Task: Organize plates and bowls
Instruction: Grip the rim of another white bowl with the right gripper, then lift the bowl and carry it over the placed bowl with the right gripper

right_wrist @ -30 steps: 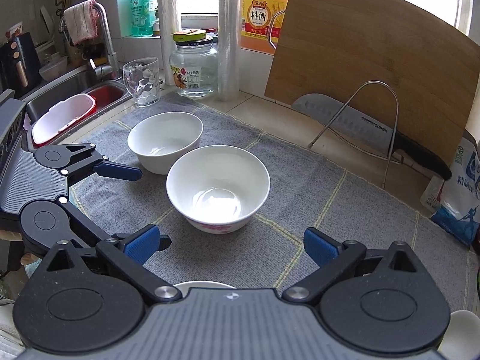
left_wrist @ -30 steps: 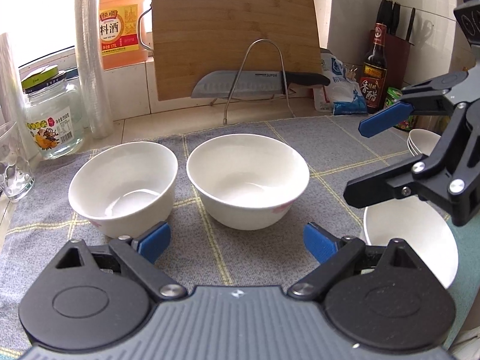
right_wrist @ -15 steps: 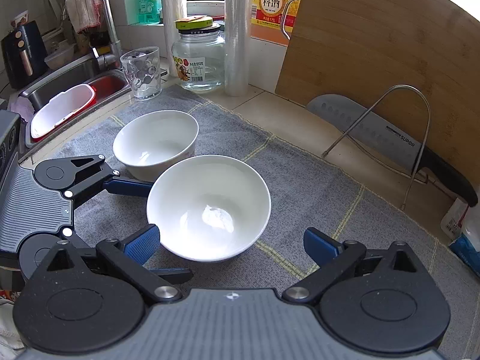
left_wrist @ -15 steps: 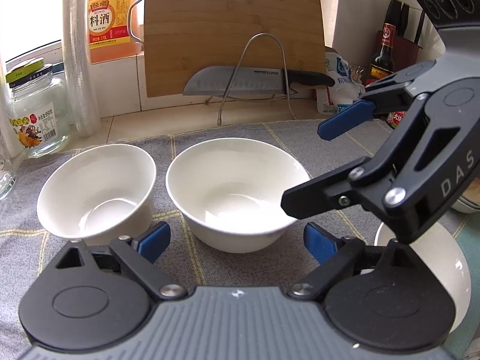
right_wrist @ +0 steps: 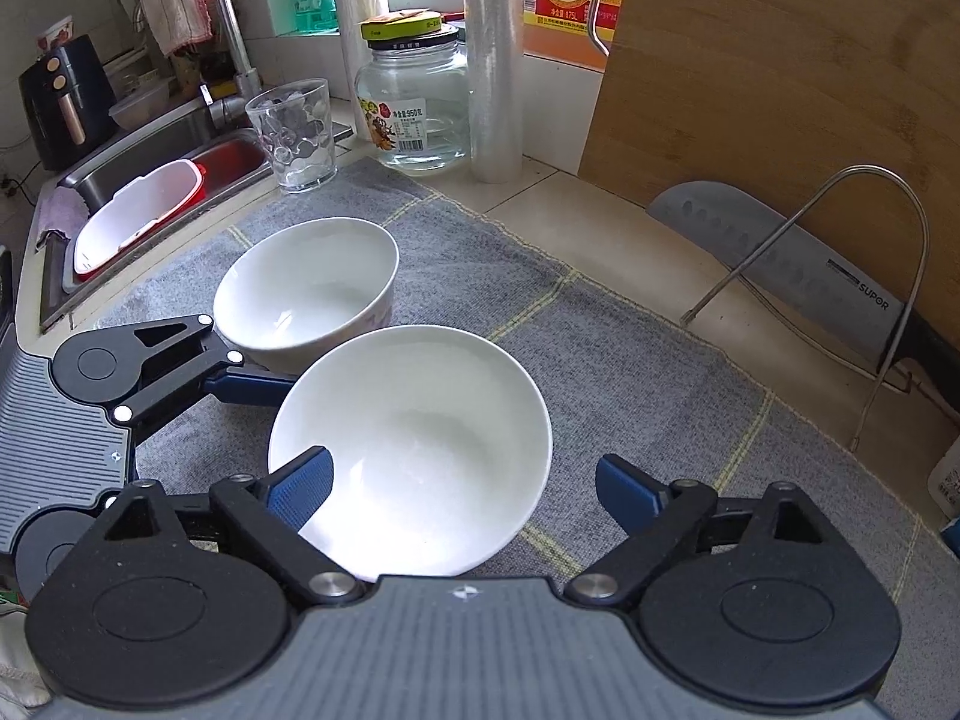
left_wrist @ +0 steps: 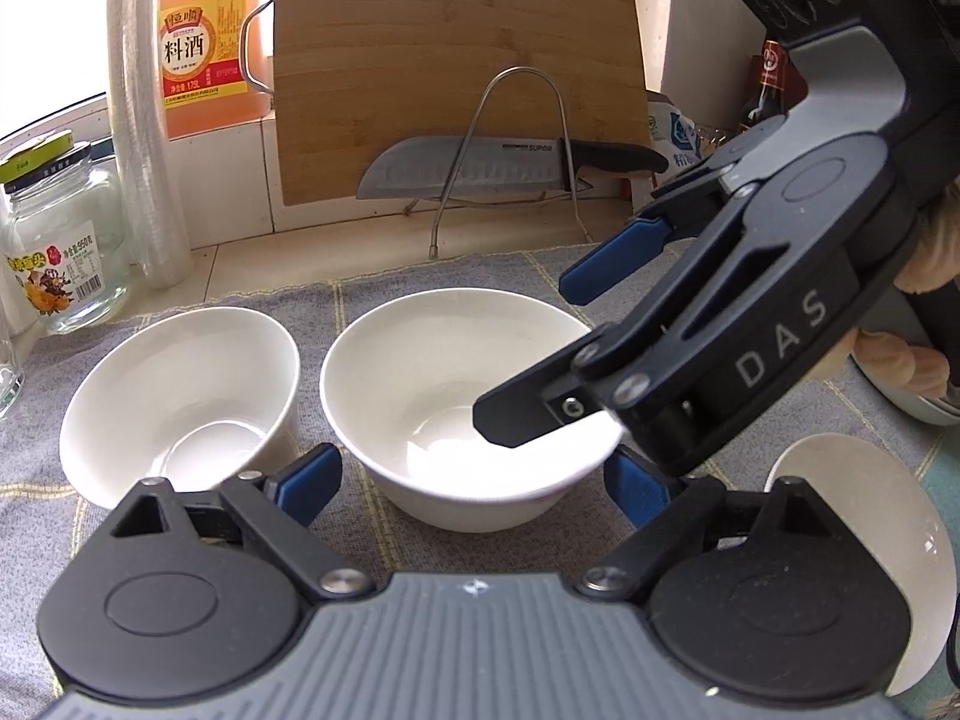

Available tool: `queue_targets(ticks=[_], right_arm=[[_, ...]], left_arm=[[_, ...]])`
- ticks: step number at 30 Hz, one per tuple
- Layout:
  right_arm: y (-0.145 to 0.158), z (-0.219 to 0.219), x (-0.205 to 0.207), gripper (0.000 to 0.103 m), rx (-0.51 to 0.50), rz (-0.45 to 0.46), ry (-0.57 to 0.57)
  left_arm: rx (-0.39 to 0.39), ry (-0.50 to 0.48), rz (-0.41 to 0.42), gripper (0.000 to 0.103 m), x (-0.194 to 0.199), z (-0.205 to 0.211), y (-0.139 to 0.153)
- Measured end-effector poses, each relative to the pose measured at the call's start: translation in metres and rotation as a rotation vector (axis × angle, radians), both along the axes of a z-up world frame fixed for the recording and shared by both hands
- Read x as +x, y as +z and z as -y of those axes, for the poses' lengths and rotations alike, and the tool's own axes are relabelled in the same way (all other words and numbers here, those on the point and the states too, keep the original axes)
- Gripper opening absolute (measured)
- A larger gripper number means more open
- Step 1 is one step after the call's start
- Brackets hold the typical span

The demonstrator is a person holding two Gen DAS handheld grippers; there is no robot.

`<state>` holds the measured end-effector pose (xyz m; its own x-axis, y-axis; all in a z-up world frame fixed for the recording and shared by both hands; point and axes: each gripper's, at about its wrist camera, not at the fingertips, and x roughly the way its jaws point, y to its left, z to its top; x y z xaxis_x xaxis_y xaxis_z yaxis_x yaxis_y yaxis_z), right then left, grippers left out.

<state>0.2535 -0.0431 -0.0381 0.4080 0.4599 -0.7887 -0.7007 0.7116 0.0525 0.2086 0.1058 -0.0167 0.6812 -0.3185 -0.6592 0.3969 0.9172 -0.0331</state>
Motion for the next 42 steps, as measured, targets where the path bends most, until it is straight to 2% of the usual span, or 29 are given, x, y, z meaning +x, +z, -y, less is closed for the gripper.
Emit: queue_targets(ticks=[4,13,26,42], right_arm=[[-0.005,-0.004,0.006,0.088,-0.003,-0.017,0.019],[-0.009,-0.009,0.013,0.079,0.018,-0.043,0.042],[-0.006,-0.009,0.013,0.079,0.028,-0.055,0.049],[0.03,0.002,-0.028,0.08,0.045,0.005,0.047]], left_arm=[[-0.003,0.002,0.0,0.092,0.001,0.0,-0.001],[0.005,-0.009,0.008,0.091,0.002,0.003,-0.002],[0.031,-0.021,-0.011,0.091,0.002,0.005,0.003],[0.031,-0.062,-0.001,0.091,-0.028,0.01,0.037]])
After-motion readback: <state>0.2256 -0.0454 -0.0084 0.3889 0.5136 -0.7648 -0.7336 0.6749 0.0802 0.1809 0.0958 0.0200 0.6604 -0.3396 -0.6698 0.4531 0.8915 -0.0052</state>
